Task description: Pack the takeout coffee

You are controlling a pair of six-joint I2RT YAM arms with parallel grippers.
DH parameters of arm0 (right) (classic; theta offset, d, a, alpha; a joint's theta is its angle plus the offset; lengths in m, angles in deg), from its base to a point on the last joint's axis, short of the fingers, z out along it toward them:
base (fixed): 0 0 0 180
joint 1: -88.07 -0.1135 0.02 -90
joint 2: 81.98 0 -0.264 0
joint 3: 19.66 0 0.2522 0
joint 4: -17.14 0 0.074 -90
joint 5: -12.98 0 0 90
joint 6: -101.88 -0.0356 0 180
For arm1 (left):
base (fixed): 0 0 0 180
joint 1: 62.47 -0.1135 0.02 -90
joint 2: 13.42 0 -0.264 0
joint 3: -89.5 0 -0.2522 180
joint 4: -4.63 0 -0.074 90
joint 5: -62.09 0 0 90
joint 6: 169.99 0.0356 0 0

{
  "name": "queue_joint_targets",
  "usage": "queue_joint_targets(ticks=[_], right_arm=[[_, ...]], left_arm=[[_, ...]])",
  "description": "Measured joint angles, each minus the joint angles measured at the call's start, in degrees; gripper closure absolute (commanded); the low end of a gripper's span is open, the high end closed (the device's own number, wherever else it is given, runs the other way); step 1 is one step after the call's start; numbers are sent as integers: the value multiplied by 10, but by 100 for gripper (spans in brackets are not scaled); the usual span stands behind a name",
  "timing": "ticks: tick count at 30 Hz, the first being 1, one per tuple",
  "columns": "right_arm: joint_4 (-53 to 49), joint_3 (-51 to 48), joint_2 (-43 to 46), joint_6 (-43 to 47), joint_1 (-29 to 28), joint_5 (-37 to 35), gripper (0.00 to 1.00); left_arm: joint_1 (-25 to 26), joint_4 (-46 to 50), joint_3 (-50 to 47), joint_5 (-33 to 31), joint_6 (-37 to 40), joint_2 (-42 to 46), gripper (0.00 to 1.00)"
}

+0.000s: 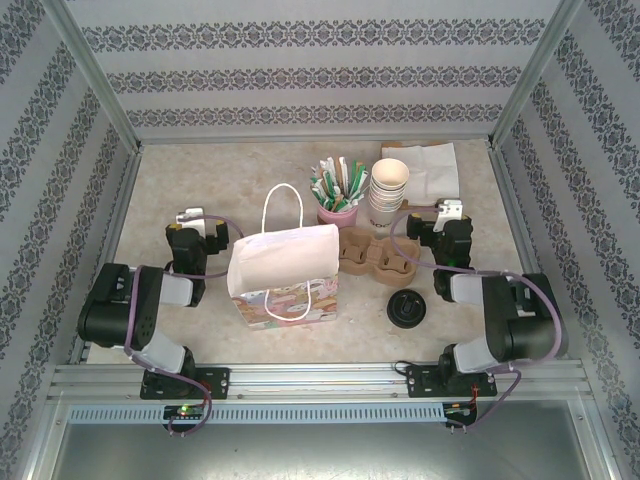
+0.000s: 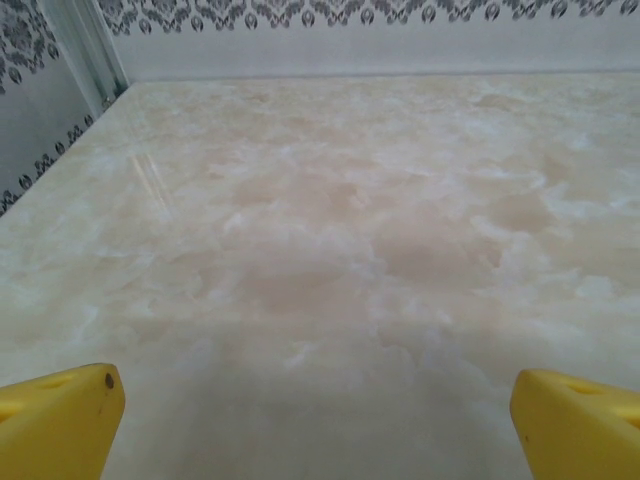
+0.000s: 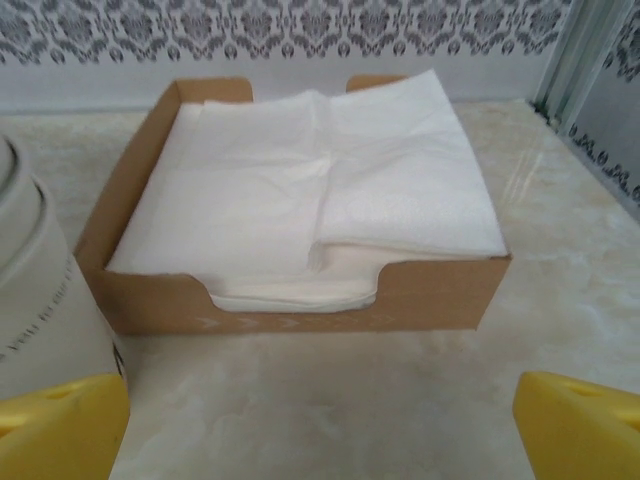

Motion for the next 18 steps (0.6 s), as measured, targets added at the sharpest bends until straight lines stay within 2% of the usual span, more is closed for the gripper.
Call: queue_joint_targets(ticks=[2,5,9,12,18], right_arm=[[-26,-3,54,-3,0,-8,2],[-74,-3,140,-26,1,-31,2],[-204,12,244,-108,23,-54,2],[-343,43,319,-189,57,-66,2],[-513,85,448,-276,114,-31,2]], left_arm=[[0,31,-8,-13,-5,54,0],[0,114,2,-66,-46,167,0],[-1,216,36,-117,-99,290,0],[-2,296,54,-137,-138,355,0],[-9,531,141,-179,-247,435,0]])
